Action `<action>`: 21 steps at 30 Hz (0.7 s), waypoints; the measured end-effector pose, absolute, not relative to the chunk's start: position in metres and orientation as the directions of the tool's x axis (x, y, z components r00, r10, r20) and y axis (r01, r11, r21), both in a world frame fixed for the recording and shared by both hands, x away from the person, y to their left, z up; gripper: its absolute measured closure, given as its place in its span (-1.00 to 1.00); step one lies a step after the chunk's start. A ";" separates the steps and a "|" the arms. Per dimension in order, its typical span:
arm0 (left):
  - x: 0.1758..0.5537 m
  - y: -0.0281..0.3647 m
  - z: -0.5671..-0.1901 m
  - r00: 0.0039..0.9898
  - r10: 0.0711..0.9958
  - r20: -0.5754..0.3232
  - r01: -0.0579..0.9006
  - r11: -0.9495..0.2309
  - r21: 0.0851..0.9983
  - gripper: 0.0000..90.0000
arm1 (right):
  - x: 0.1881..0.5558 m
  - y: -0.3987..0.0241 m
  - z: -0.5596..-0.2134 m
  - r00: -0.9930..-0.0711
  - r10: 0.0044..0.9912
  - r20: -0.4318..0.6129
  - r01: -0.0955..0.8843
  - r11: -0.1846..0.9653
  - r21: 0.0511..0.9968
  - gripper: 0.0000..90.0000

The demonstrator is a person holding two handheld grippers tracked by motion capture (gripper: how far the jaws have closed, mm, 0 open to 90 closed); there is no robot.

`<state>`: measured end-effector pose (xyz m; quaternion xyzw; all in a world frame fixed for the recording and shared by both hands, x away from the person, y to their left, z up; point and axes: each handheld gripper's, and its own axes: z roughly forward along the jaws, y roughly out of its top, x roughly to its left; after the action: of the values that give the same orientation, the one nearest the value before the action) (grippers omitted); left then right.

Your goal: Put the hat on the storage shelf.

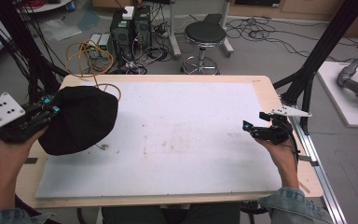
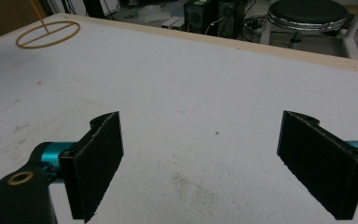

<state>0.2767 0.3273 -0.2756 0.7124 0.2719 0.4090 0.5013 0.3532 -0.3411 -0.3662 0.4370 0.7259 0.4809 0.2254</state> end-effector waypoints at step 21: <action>0.297 0.335 -0.242 0.427 0.853 0.299 -0.018 -0.322 0.946 0.90 | 0.354 -0.339 -0.368 -0.516 0.851 0.095 0.427 0.160 0.890 -0.69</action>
<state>0.2965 0.3346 -0.2425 0.6841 0.3054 0.4395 0.4956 0.3543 -0.3394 -0.3679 0.4387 0.7284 0.4770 0.2223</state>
